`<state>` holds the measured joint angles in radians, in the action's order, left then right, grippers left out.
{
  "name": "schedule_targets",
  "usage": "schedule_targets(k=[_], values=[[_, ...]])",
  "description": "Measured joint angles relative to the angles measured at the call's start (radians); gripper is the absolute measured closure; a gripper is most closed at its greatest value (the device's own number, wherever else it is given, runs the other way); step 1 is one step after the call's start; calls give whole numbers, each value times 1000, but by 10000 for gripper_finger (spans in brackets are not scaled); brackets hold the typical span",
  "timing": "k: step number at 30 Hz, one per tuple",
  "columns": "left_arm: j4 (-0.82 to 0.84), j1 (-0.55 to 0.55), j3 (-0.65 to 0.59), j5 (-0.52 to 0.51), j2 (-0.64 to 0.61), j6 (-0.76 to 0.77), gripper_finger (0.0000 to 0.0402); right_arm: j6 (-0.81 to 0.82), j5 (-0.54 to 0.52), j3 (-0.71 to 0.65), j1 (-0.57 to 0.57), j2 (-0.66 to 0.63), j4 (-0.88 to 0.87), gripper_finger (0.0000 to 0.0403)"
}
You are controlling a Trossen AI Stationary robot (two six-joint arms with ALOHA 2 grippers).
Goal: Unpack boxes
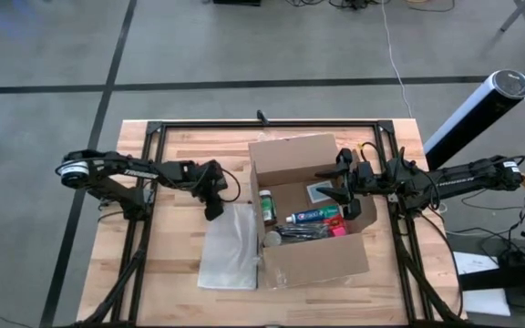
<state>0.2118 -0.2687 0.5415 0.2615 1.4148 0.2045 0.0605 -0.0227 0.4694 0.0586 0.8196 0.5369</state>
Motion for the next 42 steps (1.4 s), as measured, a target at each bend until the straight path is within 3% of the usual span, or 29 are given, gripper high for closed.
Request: schedule_targets(k=[4, 13, 17, 20, 30, 42], values=[[-41, 0, 0, 7, -4, -46, 340, 7, 0, 0, 0, 0, 0, 228], [-151, 0, 2, 156, -5, -123, 219, 10, 0, 0, 0, 0, 0, 227], [-119, 0, 2, 104, -3, -137, 193, 10, 0, 0, 0, 0, 0, 227], [-96, -1, 2, 40, 4, -140, 183, 10, 0, 0, 0, 0, 0, 226], [-106, -2, 9, 47, 108, -143, 180, 11, 0, 0, 0, 0, 0, 226], [-109, 18, 5, 279, 138, -114, 219, 26, -1, 0, 0, 0, 1, 226]])
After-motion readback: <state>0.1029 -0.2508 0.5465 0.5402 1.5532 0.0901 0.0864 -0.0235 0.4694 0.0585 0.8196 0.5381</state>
